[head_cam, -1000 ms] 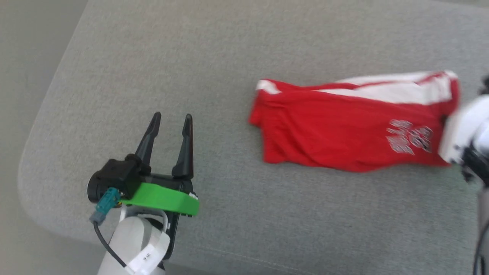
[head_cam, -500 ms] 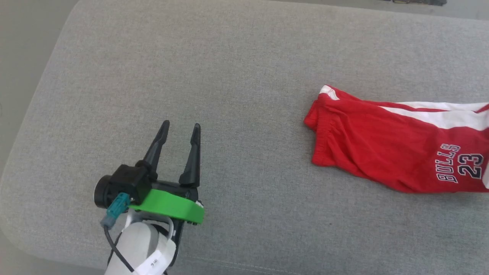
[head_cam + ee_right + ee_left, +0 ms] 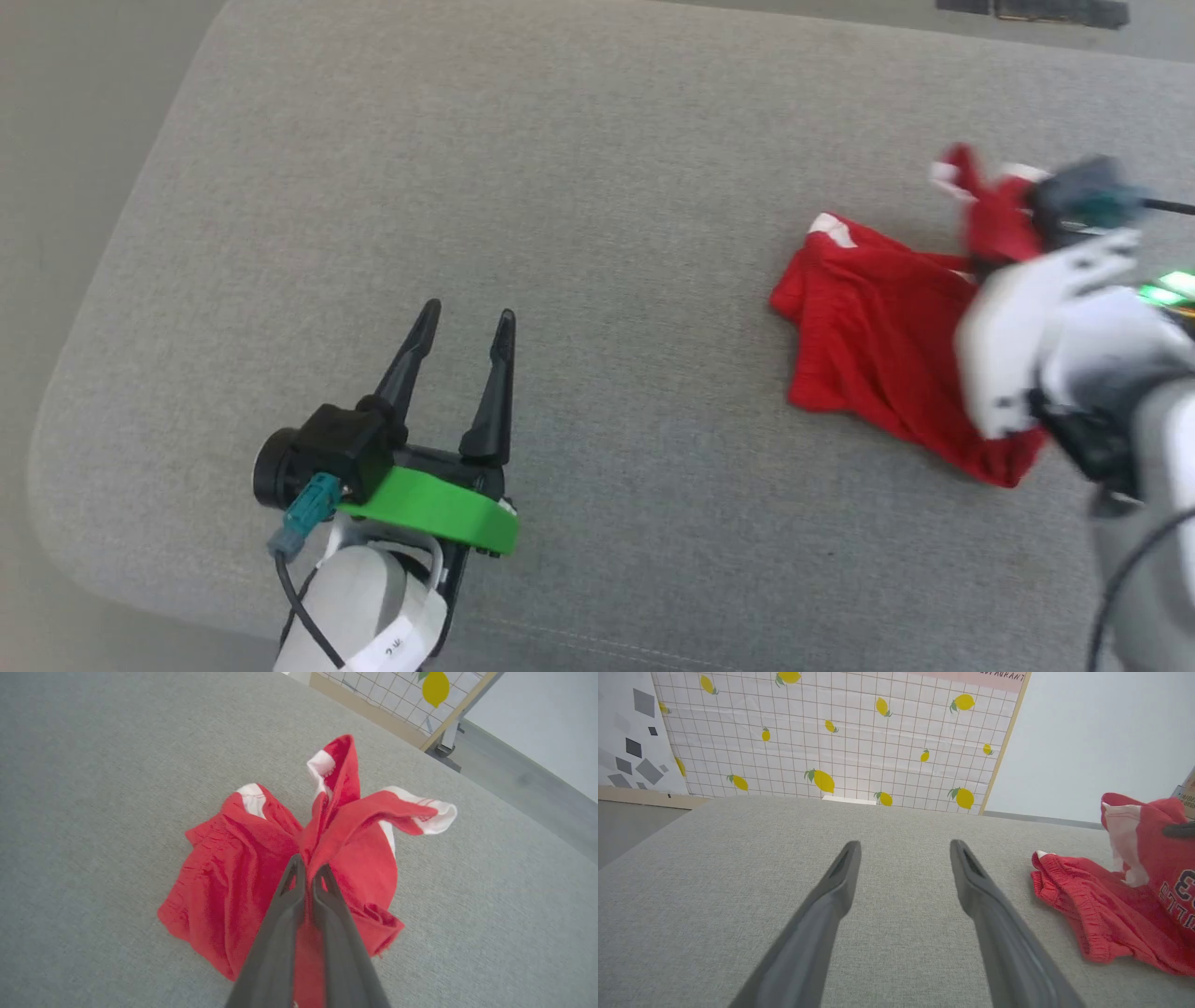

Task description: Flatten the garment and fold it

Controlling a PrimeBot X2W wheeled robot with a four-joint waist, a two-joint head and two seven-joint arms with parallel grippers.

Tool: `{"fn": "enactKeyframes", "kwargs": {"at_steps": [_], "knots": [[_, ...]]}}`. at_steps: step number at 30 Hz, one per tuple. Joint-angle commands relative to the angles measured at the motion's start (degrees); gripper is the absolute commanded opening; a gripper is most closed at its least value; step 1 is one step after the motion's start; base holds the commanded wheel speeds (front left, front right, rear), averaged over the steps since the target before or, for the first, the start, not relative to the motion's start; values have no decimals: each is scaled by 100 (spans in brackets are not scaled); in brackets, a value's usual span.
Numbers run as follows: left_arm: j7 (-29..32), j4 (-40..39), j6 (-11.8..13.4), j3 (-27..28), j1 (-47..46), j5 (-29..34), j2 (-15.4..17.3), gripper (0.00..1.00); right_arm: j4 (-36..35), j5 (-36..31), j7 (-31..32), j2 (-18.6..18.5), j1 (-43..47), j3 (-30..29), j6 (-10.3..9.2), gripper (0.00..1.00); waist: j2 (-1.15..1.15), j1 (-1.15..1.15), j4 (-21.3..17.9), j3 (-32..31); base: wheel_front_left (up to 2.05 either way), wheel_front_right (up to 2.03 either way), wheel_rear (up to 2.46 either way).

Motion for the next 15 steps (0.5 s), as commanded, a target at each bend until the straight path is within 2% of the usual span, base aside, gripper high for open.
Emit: {"fn": "enactKeyframes", "kwargs": {"at_steps": [1,7,15], "knots": [[-22,-9,-35,-31,-16,-52,-14,100,5,70,45,28,-143,211,-9,0,0,0,95,53,0,0,0],[-22,-30,-29,-180,-156,-151,-14,100,702,59,-3,124,-526,908,-9,0,0,0,326,231,0,0,0],[-22,-78,55,-273,-226,-264,-14,100,1890,46,-159,286,-702,1242,-9,0,0,0,473,407,0,0,0]]}}
